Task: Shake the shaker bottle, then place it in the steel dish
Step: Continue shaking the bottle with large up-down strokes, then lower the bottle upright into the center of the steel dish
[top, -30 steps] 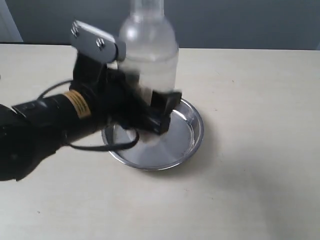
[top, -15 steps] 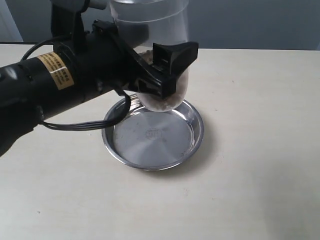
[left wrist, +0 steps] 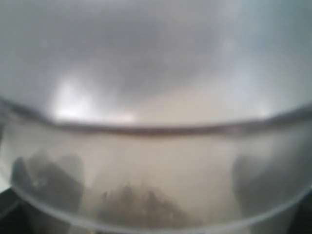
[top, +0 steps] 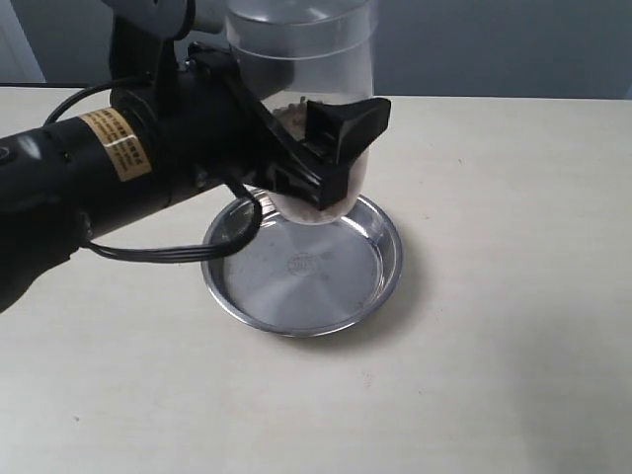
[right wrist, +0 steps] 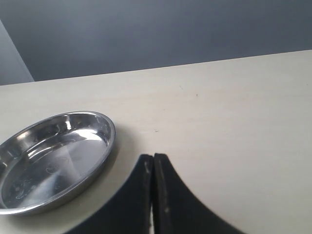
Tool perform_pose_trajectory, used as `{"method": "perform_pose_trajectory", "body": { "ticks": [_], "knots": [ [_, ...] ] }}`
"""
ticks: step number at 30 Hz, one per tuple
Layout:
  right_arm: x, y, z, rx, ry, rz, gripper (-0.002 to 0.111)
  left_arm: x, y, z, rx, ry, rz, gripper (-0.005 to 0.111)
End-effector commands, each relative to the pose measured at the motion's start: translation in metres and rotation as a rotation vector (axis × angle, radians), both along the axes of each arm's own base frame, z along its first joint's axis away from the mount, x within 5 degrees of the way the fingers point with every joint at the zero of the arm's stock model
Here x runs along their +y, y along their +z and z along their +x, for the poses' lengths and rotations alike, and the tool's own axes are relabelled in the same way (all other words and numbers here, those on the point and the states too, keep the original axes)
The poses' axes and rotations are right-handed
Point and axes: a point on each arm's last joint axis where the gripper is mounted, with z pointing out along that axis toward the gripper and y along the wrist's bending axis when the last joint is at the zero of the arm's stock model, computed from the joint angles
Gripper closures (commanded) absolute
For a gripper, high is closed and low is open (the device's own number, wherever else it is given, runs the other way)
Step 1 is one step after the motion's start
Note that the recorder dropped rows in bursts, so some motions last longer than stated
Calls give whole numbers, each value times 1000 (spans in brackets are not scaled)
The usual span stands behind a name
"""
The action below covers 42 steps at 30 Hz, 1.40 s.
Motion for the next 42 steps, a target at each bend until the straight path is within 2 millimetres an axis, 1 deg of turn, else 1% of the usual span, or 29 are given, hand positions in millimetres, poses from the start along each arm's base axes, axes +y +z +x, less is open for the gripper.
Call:
{"method": "perform_pose_trajectory", "body": {
  "ticks": [1, 3, 6, 9, 10, 13, 15, 16, 17, 18, 19, 22, 24, 27, 33, 35, 37, 42],
  "knots": [
    [0, 0, 0, -10, -1, -1, 109, -2, 2, 2, -54, -4, 7, 107],
    [0, 0, 0, -10, -1, -1, 109, -2, 1, 3, -70, -3, -7, 107],
    [0, 0, 0, -10, -1, -1, 109, -2, -8, 5, -73, 18, -33, 107],
    [0, 0, 0, -10, -1, -1, 109, -1, -23, 7, -46, 41, -34, 107],
    [0, 0, 0, -10, -1, -1, 109, 0, -32, 8, -36, 54, -39, 107],
    [0, 0, 0, -10, -1, -1, 109, 1, -35, 10, -33, 73, -64, 107],
    [0, 0, 0, -10, -1, -1, 109, 0, -48, 11, 14, 75, -30, 107],
    [0, 0, 0, -10, -1, -1, 109, -1, -59, 12, 34, 78, -10, 107],
    [0, 0, 0, -10, -1, -1, 109, 0, -64, 12, 36, 82, -8, 107],
    [0, 0, 0, -10, -1, -1, 109, -1, -73, 13, 44, 90, -28, 107],
    [0, 0, 0, -10, -1, -1, 109, -1, -76, 15, 24, 95, -45, 107],
    [0, 0, 0, -10, -1, -1, 109, -3, -76, 18, -30, 104, -84, 107],
    [0, 0, 0, -10, -1, -1, 109, -4, -80, 19, -32, 106, -73, 107],
    [0, 0, 0, -10, -1, -1, 109, -7, -97, 24, -27, 118, -63, 107],
    [0, 0, 0, -10, -1, -1, 109, -9, -118, 32, -57, 151, -116, 107],
    [0, 0, 0, -10, -1, -1, 109, -8, -123, 35, -45, 188, -118, 107],
    [0, 0, 0, -10, -1, -1, 109, -4, -134, 42, -16, 246, -103, 107],
    [0, 0, 0, -10, -1, -1, 109, -3, -144, 52, -16, 283, -107, 107]
  ]
}}
